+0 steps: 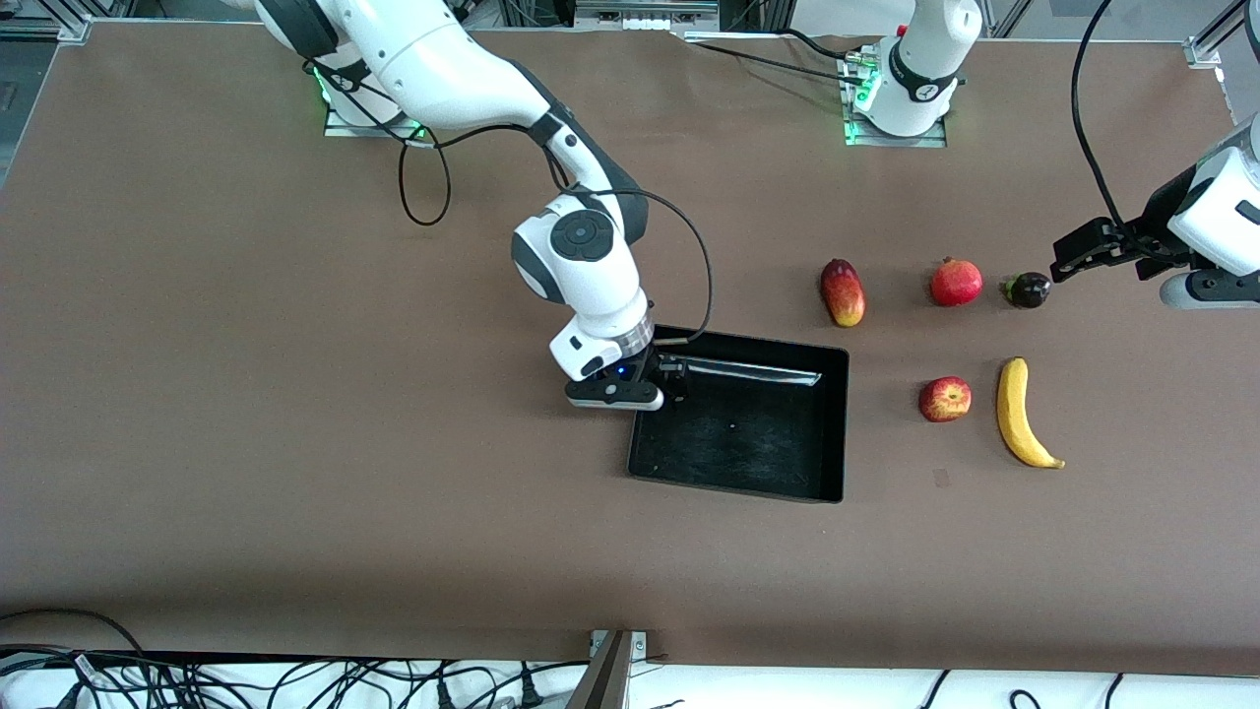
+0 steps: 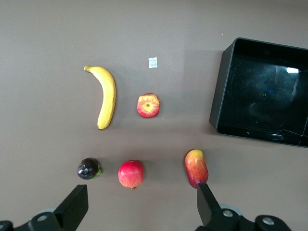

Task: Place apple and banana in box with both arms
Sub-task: 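Release the box with the right gripper while the left gripper reaches the apple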

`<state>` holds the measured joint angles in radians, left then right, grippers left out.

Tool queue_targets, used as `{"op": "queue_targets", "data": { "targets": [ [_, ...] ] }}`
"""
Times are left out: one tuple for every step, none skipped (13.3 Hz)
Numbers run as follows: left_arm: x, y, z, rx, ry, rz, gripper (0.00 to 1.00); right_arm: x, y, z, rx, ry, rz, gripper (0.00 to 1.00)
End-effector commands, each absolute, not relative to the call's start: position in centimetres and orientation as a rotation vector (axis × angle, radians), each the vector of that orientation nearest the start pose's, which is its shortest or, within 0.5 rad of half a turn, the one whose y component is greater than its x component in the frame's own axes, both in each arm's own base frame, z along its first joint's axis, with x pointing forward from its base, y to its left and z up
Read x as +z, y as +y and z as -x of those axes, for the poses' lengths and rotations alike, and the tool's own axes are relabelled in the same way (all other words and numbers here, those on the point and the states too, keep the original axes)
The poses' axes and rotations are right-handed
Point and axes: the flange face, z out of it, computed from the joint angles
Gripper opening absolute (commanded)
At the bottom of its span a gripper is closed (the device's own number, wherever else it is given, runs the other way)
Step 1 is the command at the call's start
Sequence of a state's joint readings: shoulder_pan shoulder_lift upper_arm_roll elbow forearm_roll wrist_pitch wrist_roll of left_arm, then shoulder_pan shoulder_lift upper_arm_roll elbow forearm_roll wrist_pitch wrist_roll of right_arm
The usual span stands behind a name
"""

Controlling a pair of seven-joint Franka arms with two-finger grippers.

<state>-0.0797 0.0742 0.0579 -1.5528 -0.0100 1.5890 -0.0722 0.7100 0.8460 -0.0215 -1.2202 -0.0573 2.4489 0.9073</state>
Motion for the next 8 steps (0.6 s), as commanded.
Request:
{"op": "queue_targets", "data": {
  "targets": [
    [59.4, -1.6, -57.7, 0.074, -0.092, 3.18, 1.0, 37.9, 46.3, -61.7, -0.383, 0.321, 2.931, 1.0],
    [59.3, -1.6, -57.7, 0.076, -0.092, 3.18, 1.0, 39.7, 44.6, -61.8, -0.349, 0.313, 2.976, 1.0],
    [59.3, -1.6, -57.7, 0.076, -0.092, 3.18, 1.0, 41.9, 42.0, -62.4, -0.32, 0.282, 3.027, 1.0],
    [59.2, -1.4, -57.8, 0.078, -0.095, 3.18, 1.0, 43.6, 39.2, -62.9, -0.284, 0.253, 3.084, 1.0],
    [58.4, -1.3, -58.1, 0.095, -0.101, 3.181, 1.0, 44.5, 36.2, -63.7, -0.245, 0.268, 3.134, 1.0],
    [56.7, -0.6, -58.8, 0.131, -0.117, 3.182, 1.0, 45.2, 33.7, -64.1, -0.203, 0.287, 3.177, 1.0],
    [54.5, 0.0, -60.0, 0.142, -0.13, 3.174, 1.0, 46.2, 30.9, -64.4, -0.15, 0.27, 3.224, 1.0],
    [52.1, 1.1, -61.4, 0.129, -0.151, 3.168, 1.0, 47.4, 28.2, -64.6, -0.103, 0.216, 3.266, 1.0]
  ]
}}
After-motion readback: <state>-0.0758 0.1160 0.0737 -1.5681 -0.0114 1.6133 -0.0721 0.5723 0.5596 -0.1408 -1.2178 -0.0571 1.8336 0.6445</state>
